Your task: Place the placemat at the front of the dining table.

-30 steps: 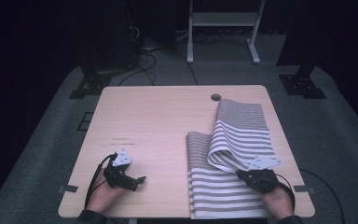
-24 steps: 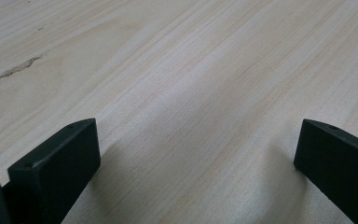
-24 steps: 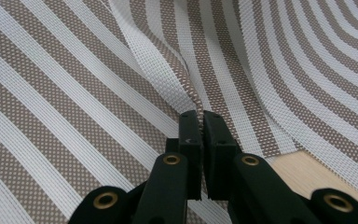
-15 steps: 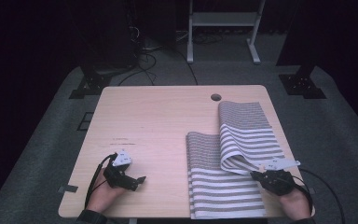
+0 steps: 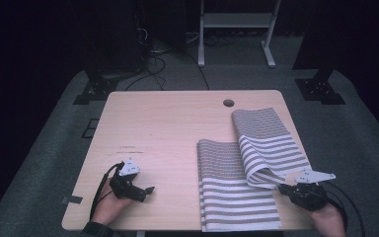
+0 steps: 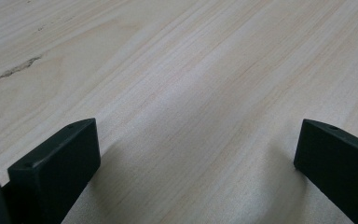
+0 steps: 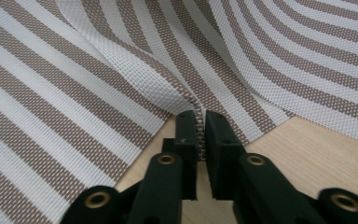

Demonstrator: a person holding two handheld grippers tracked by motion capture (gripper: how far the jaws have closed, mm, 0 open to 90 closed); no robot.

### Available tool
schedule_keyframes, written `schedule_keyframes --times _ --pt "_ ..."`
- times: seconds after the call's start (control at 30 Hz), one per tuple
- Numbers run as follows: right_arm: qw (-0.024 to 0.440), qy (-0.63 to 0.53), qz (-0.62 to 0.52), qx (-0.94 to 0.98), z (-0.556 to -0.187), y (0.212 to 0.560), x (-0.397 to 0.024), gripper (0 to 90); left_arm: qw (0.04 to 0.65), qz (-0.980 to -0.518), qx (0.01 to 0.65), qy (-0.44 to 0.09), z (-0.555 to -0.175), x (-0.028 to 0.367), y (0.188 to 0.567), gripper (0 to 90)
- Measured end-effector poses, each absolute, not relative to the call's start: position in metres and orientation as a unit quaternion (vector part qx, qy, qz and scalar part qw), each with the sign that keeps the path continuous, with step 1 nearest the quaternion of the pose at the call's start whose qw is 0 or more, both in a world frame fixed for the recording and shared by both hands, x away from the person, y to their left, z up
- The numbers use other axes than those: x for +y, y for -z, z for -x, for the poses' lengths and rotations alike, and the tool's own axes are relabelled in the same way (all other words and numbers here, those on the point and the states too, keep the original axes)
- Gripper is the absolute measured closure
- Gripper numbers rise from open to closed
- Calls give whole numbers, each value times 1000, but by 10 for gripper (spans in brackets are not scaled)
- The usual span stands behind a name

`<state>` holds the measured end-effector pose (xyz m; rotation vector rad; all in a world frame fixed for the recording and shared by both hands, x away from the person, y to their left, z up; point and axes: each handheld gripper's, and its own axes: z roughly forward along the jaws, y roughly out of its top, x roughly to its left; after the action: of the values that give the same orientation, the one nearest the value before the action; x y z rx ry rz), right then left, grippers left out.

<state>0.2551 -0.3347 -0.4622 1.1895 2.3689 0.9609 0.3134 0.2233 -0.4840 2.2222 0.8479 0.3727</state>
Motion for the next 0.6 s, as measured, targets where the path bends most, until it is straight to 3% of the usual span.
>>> schedule_keyframes --times 0.07,0.2,0.6 --pt "151 -355 -413 825 -253 459 -338 699 359 -861 329 -144 -313 223 484 0" --pt "149 -394 -423 802 -251 450 -344 592 359 -861 329 -144 -313 223 484 0" --pt "214 -352 -503 760 -288 450 -367 552 360 -861 329 -144 -313 223 484 0"
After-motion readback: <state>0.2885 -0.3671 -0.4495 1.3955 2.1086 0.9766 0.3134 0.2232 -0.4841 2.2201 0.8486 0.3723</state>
